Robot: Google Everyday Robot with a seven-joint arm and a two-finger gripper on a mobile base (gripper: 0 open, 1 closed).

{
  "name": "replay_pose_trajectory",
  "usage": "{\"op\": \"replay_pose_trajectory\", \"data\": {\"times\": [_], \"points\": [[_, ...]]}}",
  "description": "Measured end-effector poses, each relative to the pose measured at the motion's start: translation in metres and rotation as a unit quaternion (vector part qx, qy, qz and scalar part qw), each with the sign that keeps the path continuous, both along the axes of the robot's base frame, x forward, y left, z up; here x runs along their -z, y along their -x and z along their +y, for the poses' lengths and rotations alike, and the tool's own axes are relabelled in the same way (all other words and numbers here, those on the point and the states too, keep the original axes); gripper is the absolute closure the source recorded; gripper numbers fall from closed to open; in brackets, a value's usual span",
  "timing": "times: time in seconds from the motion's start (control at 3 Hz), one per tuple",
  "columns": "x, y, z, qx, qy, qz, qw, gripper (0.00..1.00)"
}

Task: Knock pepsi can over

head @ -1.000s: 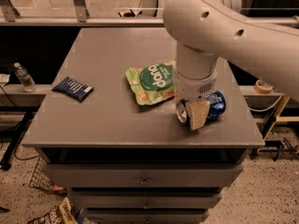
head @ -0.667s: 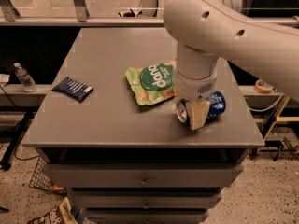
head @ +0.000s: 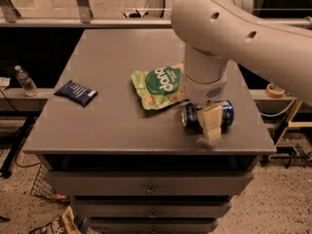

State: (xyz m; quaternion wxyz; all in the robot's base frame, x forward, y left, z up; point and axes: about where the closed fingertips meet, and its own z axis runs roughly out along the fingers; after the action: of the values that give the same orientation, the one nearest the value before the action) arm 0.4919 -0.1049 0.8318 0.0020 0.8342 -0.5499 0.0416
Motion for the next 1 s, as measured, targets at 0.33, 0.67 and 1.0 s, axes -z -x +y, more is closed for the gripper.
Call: {"op": "replay_pose_trajectory", "data": {"times": [0.33, 0.67, 1.0], "points": [[-0.003, 0.0, 0.0, 0.002, -0.006, -0.007, 1.0, 0.0], [-0.021, 0.002, -0.009, 0.033, -0.01, -0.019, 0.9992, 0.0], [-0.049, 0.004, -0.027, 0.083, -0.017, -0.04, 0.9956, 0.0]]}}
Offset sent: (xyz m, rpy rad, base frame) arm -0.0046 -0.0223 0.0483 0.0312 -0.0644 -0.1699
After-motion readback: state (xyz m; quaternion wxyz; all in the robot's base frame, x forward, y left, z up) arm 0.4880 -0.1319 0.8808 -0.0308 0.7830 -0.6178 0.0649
